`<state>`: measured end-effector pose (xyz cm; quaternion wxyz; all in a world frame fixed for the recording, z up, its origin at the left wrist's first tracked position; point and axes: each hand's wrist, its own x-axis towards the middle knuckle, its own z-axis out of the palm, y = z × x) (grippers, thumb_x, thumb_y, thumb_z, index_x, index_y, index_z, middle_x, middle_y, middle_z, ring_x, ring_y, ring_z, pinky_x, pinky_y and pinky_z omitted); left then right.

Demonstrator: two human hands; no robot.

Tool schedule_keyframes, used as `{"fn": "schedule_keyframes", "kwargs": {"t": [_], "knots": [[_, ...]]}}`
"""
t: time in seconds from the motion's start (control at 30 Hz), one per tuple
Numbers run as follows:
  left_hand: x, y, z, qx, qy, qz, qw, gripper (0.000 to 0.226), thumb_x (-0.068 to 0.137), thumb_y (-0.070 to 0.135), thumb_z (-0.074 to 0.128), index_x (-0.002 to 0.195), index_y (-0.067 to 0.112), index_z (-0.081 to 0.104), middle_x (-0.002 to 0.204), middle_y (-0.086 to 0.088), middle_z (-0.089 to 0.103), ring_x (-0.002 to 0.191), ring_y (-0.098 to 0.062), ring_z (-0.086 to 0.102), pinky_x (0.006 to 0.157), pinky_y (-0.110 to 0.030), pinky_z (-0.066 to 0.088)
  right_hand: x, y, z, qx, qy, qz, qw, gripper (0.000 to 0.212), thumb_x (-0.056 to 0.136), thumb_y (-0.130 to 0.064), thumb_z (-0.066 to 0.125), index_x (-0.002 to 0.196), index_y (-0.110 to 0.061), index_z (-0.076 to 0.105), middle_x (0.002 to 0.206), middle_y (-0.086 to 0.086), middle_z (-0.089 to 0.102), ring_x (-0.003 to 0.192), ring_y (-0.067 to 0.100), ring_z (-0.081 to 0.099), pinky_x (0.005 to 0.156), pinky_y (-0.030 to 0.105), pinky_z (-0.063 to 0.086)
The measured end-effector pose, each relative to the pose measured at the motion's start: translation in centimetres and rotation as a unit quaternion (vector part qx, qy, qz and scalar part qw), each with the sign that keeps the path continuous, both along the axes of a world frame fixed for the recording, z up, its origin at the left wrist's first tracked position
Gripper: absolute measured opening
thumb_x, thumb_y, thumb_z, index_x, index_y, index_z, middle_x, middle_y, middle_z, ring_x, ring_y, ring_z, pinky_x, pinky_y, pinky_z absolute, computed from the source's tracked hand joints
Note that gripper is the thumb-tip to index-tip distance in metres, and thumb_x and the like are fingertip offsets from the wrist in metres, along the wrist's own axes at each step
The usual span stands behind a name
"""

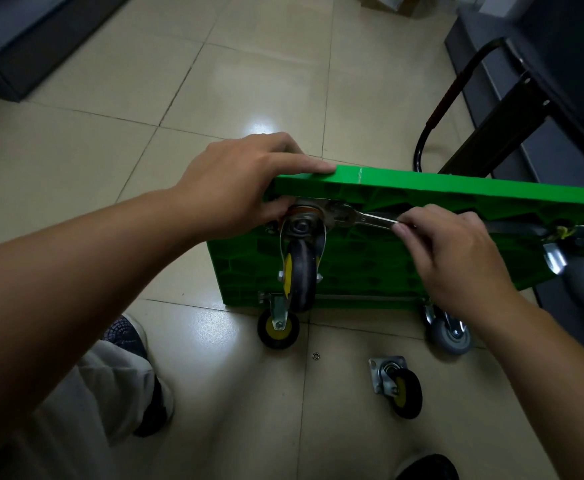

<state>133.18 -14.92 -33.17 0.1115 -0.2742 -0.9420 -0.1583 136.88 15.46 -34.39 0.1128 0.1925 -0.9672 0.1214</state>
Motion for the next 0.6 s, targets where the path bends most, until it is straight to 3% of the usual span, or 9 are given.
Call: {"fn": "schedule_keyframes", "kwargs": {"t": [0.47,0.6], "knots": [[0.0,0.1,-0.1,0.005,0.006,0.005,1.000,0.061,0.091,0.031,0.070,0.143,0.055,0.048,0.127,0.011,0.060,0.101,-0.019,0.060,0.065,-0.039,0.051,-1.0,-1.2,-1.1,0.058,0.072,-0.032,0.995,0.018,0.103,-0.025,0.056,0.093,-0.014,0.065,0.080,0.004,0.060,0.068,0.022,0.043,0.070,0.036,0.030],[-0.1,0.0,-0.1,0.008,0.009,0.007,1.000,0.061,0.091,0.031,0.070,0.142,0.056,0.048,0.126,0.011,0.060,0.102,-0.019,0.061,0.066,-0.038,0.050,-0.5,-1.9,-2.1,0.008,0.012,-0.057,0.998,0.019,0.103,-0.027,0.055,0.089,-0.016,0.063,0.072,0.002,0.058,0.061,0.019,0.039,0.062,0.031,0.029]]}}
